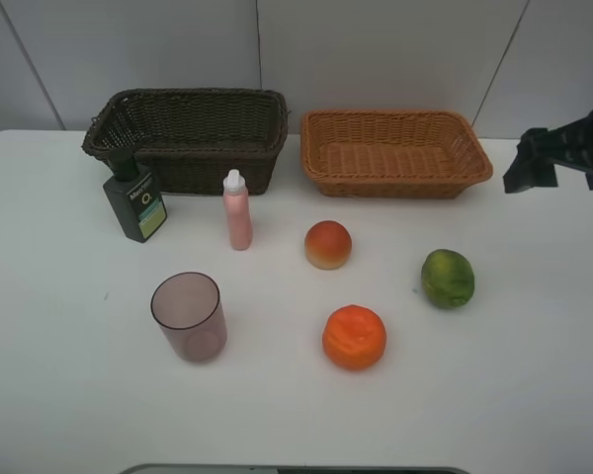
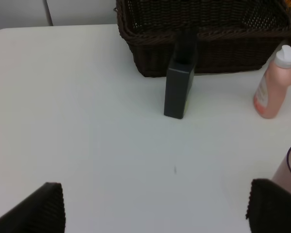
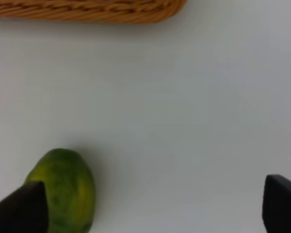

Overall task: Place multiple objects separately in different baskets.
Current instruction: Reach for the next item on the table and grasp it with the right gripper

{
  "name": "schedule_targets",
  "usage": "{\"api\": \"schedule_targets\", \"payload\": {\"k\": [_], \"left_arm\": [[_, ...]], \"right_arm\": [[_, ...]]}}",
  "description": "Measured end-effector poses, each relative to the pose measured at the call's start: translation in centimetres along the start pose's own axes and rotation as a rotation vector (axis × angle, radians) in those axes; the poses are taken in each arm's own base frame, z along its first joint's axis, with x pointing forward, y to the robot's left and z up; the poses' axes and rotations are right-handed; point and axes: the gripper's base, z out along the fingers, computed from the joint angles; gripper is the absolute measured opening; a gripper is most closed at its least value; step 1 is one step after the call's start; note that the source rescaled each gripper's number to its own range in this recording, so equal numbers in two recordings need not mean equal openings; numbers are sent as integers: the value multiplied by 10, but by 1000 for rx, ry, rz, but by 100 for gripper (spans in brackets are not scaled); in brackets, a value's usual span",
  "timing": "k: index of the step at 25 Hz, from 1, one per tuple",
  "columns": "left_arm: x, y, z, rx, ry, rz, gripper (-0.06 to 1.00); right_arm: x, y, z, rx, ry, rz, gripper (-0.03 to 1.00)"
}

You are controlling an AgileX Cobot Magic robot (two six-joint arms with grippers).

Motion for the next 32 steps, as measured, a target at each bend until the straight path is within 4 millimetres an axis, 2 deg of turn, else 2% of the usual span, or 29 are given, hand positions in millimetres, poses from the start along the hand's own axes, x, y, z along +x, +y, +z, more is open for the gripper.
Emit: {"api": "schedule_targets", "payload": {"k": [6,12,20,28,32], "left_arm": [[0,0,0,0,0,0,96],[0,0,0,0,0,0,96],[0,0,0,0,0,0,96],[0,0,0,0,0,0,96],[0,0,0,0,0,0,96]], "right_arm": [[-7,20,22,-19,88,-3,94],[-6,37,29,-39,110,-61,94],[-3,40,48,-28,172,-73,94],[-18,44,68,-8,261,-77,94],[-16,46,82,3,314,-66,94]]}}
